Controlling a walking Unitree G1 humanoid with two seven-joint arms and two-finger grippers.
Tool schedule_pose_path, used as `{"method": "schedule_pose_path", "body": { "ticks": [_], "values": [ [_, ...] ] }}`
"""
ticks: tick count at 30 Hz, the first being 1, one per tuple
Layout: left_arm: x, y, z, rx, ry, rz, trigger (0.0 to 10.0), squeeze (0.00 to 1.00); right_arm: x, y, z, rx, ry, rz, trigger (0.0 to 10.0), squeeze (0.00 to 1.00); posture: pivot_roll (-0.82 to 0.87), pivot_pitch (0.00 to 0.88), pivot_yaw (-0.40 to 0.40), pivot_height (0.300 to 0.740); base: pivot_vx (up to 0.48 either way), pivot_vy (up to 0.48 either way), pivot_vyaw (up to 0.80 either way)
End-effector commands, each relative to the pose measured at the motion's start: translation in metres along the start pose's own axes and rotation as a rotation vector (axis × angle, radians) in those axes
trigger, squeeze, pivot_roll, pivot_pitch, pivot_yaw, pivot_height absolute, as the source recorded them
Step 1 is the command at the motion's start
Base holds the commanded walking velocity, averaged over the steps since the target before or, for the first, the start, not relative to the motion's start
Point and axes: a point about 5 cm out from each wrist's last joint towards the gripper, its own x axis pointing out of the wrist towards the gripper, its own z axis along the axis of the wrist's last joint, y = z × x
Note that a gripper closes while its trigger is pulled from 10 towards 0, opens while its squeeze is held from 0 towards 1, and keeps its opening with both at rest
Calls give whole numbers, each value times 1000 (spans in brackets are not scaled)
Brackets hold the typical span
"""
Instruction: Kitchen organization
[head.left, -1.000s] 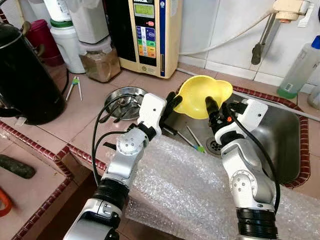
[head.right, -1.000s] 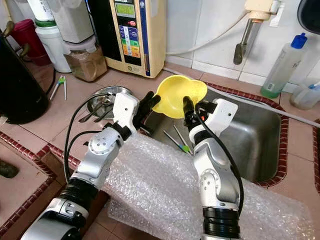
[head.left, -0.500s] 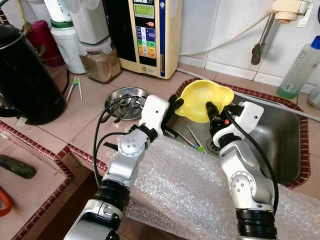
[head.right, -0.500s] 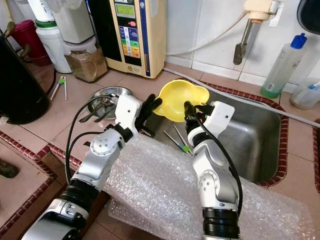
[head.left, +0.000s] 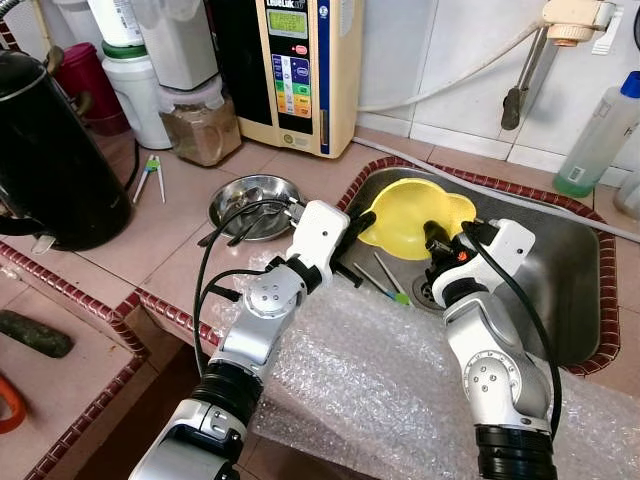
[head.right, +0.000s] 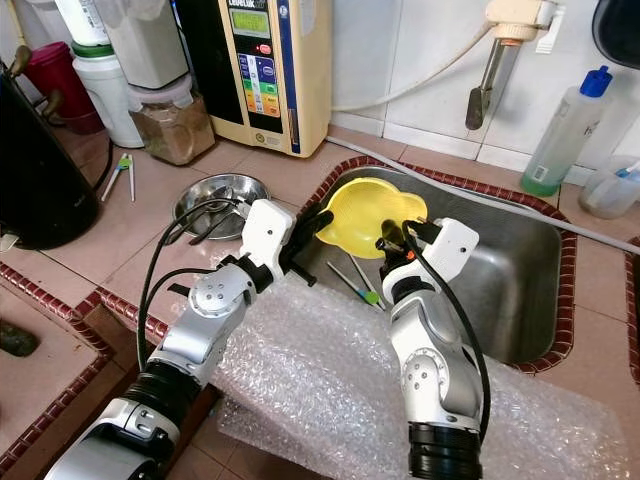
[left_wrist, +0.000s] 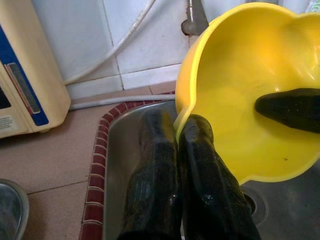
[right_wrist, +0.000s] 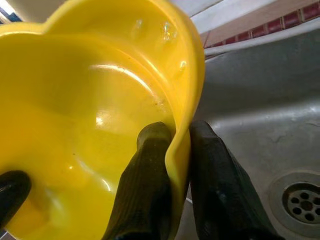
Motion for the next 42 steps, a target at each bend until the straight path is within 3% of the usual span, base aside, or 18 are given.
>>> {"method": "schedule_pose_path", "body": {
  "ticks": [1, 2, 3, 4, 7, 14, 17, 20, 24, 25, 36, 42],
  "values": [
    [-5, 31, 11, 15, -38, 123, 8392, 0, -6, -26, -8, 9, 42, -105, 0, 0, -60, 34, 71, 740, 0, 0, 0],
    [-5, 30, 10, 14, -28, 116, 9490, 0, -5, -26, -8, 9, 43, -107, 0, 0, -57, 35, 70, 740, 0, 0, 0],
    [-6, 30, 5, 17, 14, 98, 10000, 220, -4, -27, -8, 5, 44, -123, 0, 0, -55, 36, 68, 740, 0, 0, 0],
    [-6, 29, 1, 20, 44, 86, 10000, 1000, -2, -29, -8, -4, 47, -143, 0, 0, -55, 36, 68, 740, 0, 0, 0],
    [-9, 30, -13, -63, 140, 59, 10000, 1000, 5, -37, -9, -59, 62, -222, 0, 0, -56, 39, 66, 740, 0, 0, 0],
    [-13, 26, -22, -45, 220, -28, 10000, 1000, 15, -47, -5, -102, 51, -301, 0, 0, -47, 43, 56, 740, 0, 0, 0],
    [-17, 24, -30, -54, 284, -79, 10000, 1000, 17, -59, -5, -123, 56, -370, 0, 0, -44, 43, 52, 740, 0, 0, 0],
    [-24, 28, -37, -55, 347, -90, 10000, 1000, 17, -80, -8, -132, 77, -491, 0, 0, -37, 43, 49, 740, 0, 0, 0],
    [-27, 32, -40, -57, 377, -88, 10000, 1000, 16, -87, -12, -128, 102, -527, 0, 0, -29, 38, 46, 740, 0, 0, 0],
    [-28, 34, -41, -57, 386, -87, 10000, 1000, 16, -88, -16, -126, 116, -524, 10000, 1000, -29, 36, 46, 740, 0, 0, 0],
    [-27, 28, -43, -63, 415, -130, 10000, 1000, 19, -88, -22, -182, 134, -538, 10000, 1000, -36, 23, 51, 740, 0, 0, 0],
    [-26, 29, -41, -59, 413, -130, 10000, 1000, 23, -80, -20, -186, 104, -476, 10000, 1000, -37, 16, 52, 740, 0, 0, 0]
  ]
}}
